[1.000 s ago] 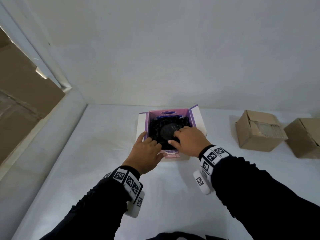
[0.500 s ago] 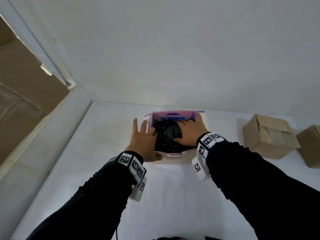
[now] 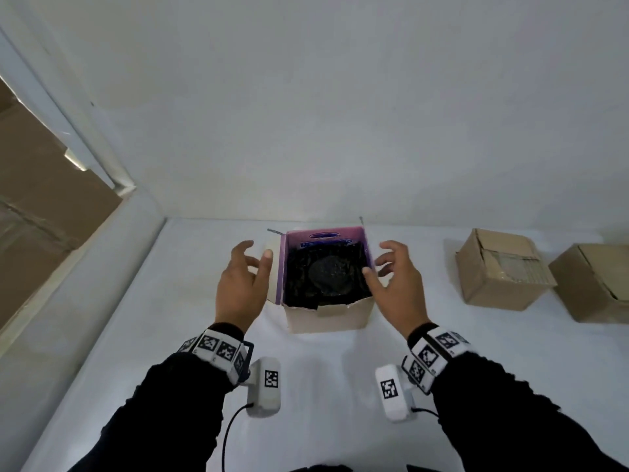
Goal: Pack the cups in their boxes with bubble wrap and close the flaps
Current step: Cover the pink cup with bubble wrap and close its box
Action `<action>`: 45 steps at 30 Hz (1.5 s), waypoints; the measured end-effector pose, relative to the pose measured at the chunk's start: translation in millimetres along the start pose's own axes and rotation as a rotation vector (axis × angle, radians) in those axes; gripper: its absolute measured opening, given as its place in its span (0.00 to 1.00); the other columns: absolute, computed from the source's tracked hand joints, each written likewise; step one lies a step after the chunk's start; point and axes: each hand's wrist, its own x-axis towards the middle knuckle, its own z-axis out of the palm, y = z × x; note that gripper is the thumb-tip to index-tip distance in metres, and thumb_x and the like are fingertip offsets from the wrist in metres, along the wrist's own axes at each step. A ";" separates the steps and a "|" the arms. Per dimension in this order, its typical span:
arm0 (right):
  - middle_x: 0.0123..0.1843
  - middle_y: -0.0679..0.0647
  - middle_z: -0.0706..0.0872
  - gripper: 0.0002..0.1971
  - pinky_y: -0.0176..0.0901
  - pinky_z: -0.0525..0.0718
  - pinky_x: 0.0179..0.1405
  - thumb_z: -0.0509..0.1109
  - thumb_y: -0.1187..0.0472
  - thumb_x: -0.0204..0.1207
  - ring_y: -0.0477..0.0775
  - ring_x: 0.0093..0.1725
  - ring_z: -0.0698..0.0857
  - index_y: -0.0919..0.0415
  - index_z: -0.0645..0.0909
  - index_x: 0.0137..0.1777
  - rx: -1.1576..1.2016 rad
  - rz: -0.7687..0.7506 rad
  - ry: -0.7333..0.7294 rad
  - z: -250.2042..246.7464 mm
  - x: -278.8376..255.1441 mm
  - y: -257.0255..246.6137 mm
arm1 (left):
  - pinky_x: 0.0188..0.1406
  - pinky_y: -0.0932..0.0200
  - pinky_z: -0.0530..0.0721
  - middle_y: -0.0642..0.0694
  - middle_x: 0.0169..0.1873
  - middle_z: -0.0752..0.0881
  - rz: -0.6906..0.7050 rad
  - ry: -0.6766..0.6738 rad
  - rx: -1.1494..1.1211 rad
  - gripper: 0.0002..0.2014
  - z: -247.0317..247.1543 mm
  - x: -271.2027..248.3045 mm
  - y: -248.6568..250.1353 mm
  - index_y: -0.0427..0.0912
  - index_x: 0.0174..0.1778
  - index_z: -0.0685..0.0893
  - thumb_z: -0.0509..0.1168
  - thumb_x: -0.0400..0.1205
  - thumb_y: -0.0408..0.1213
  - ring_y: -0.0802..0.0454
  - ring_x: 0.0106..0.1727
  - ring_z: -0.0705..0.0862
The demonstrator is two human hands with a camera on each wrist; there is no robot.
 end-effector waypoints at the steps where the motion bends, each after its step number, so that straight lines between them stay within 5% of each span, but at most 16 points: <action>1: 0.48 0.45 0.83 0.24 0.42 0.80 0.43 0.76 0.49 0.73 0.47 0.44 0.82 0.52 0.74 0.65 -0.045 -0.035 -0.033 2.9 -1.9 -4.7 | 0.46 0.53 0.82 0.50 0.48 0.88 0.051 -0.002 -0.043 0.26 2.9 0.6 6.8 0.48 0.73 0.70 0.53 0.85 0.60 0.57 0.40 0.86; 4: 0.45 0.42 0.86 0.19 0.47 0.79 0.48 0.69 0.38 0.76 0.49 0.47 0.79 0.50 0.81 0.59 -0.254 -0.133 -0.093 8.5 -0.4 -6.9 | 0.45 0.52 0.83 0.53 0.45 0.89 0.255 -0.141 0.067 0.20 20.7 4.1 13.4 0.51 0.72 0.71 0.54 0.86 0.51 0.52 0.45 0.86; 7: 0.47 0.46 0.84 0.09 0.53 0.83 0.47 0.69 0.55 0.79 0.51 0.46 0.79 0.51 0.80 0.58 -0.261 -0.145 -0.120 9.9 12.6 1.2 | 0.54 0.47 0.81 0.47 0.61 0.84 0.411 -0.207 0.411 0.25 37.6 1.0 4.7 0.48 0.74 0.72 0.60 0.79 0.31 0.42 0.59 0.78; 11: 0.60 0.50 0.72 0.21 0.53 0.84 0.54 0.74 0.61 0.75 0.56 0.55 0.81 0.51 0.73 0.66 -0.116 0.109 -0.193 13.8 42.7 11.5 | 0.66 0.41 0.72 0.43 0.77 0.69 0.201 -0.276 0.510 0.31 43.8 -7.5 -4.3 0.45 0.83 0.60 0.47 0.80 0.41 0.40 0.73 0.70; 16: 0.73 0.61 0.74 0.43 0.55 0.79 0.68 0.77 0.62 0.74 0.59 0.68 0.78 0.52 0.54 0.83 0.230 0.492 -0.434 22.5 86.5 21.0 | 0.53 0.47 0.77 0.40 0.69 0.78 0.158 -0.404 0.413 0.32 41.1 -2.4 -9.3 0.45 0.85 0.52 0.52 0.83 0.30 0.38 0.57 0.79; 20: 0.69 0.58 0.80 0.50 0.57 0.79 0.68 0.77 0.69 0.72 0.58 0.65 0.82 0.47 0.48 0.85 0.448 0.648 -0.556 24.7 101.6 31.1 | 0.58 0.40 0.81 0.42 0.78 0.71 0.201 -0.451 0.335 0.32 36.2 -5.1 -11.7 0.48 0.85 0.51 0.48 0.82 0.34 0.36 0.61 0.81; 23: 0.68 0.59 0.80 0.44 0.45 0.84 0.52 0.75 0.78 0.69 0.56 0.61 0.83 0.51 0.61 0.81 0.497 0.565 -0.521 26.6 100.6 31.7 | 0.57 0.39 0.81 0.43 0.80 0.68 0.232 -0.460 0.342 0.34 35.4 -7.5 -12.3 0.47 0.86 0.50 0.46 0.79 0.37 0.35 0.61 0.82; 25: 0.67 0.60 0.82 0.38 0.48 0.85 0.55 0.75 0.81 0.66 0.57 0.64 0.83 0.56 0.72 0.74 0.464 0.462 -0.428 28.3 99.7 32.6 | 0.57 0.39 0.82 0.42 0.80 0.68 0.240 -0.456 0.348 0.34 35.1 -7.2 -11.5 0.46 0.86 0.50 0.48 0.81 0.34 0.35 0.60 0.82; 28: 0.65 0.57 0.85 0.34 0.54 0.84 0.62 0.74 0.82 0.64 0.57 0.66 0.82 0.56 0.73 0.68 0.476 0.394 -0.327 26.8 95.7 29.6 | 0.52 0.39 0.83 0.41 0.78 0.70 0.258 -0.432 0.344 0.34 34.9 -9.9 -10.8 0.46 0.86 0.50 0.49 0.81 0.32 0.33 0.55 0.83; 32: 0.60 0.58 0.87 0.28 0.53 0.84 0.61 0.74 0.76 0.71 0.55 0.59 0.85 0.56 0.71 0.67 0.495 0.365 -0.202 22.3 89.9 22.7 | 0.43 0.42 0.82 0.36 0.58 0.84 0.221 -0.376 0.337 0.34 34.5 -17.9 -9.7 0.50 0.86 0.46 0.52 0.84 0.32 0.34 0.42 0.83; 34: 0.56 0.57 0.89 0.20 0.52 0.84 0.61 0.74 0.70 0.74 0.53 0.55 0.86 0.56 0.76 0.63 0.451 0.332 -0.130 20.3 86.6 21.2 | 0.43 0.42 0.82 0.37 0.57 0.84 0.203 -0.353 0.342 0.33 34.3 -19.6 -9.3 0.50 0.85 0.46 0.52 0.86 0.35 0.34 0.44 0.83; 39: 0.53 0.51 0.88 0.11 0.47 0.84 0.62 0.75 0.65 0.76 0.45 0.55 0.85 0.58 0.81 0.57 0.389 0.284 -0.071 5.9 72.5 16.2 | 0.58 0.44 0.78 0.44 0.69 0.77 0.191 -0.288 0.386 0.30 31.9 -22.0 -2.1 0.49 0.82 0.63 0.63 0.83 0.42 0.40 0.64 0.79; 42: 0.58 0.50 0.87 0.10 0.44 0.82 0.62 0.72 0.65 0.77 0.46 0.58 0.85 0.56 0.82 0.57 0.359 0.301 -0.119 -4.0 57.0 14.6 | 0.57 0.46 0.74 0.50 0.60 0.80 0.241 -0.120 0.283 0.24 27.8 -28.6 -2.6 0.51 0.69 0.79 0.64 0.77 0.53 0.45 0.60 0.79; 45: 0.59 0.47 0.87 0.15 0.43 0.83 0.57 0.67 0.72 0.77 0.50 0.56 0.86 0.56 0.82 0.60 0.315 0.264 -0.162 -12.4 38.7 12.4 | 0.52 0.50 0.77 0.57 0.51 0.83 0.168 -0.095 -0.110 0.27 20.0 -37.1 6.5 0.53 0.62 0.81 0.61 0.74 0.65 0.56 0.53 0.82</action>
